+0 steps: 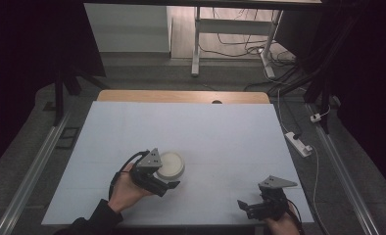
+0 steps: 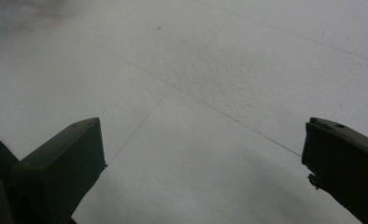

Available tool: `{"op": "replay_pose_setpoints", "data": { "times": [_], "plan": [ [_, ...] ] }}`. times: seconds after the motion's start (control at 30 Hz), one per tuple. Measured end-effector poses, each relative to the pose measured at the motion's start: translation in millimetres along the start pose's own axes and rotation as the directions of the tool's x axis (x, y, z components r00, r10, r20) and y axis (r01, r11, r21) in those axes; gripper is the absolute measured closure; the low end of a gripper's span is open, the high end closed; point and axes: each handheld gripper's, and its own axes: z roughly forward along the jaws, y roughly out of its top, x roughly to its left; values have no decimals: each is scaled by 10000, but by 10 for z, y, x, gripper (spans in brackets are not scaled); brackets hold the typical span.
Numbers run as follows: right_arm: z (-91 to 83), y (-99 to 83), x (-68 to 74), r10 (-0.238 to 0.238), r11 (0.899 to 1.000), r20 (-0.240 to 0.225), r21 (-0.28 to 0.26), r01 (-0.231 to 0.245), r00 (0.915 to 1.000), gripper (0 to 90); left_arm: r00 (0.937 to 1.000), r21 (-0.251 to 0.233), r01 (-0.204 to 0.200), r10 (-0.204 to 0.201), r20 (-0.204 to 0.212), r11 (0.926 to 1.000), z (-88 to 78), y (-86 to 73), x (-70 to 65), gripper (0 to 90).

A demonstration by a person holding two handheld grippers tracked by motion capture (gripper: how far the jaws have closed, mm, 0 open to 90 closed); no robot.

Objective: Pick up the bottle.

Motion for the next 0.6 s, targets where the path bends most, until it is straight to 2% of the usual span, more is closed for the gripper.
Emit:
{"op": "replay_pose_setpoints", "data": {
  "times": [0.4,0.6],
  "plan": [
    [-1,-1,-3,58,10000,-19,2,-58,10000,0,9996,-124,-142,145,232,9998,-40,252,5,73],
    [-1,-1,-2,91,10000,-13,-6,-91,10000,0,9992,-92,-161,165,352,9998,-54,318,-2,72]
  ]
}}
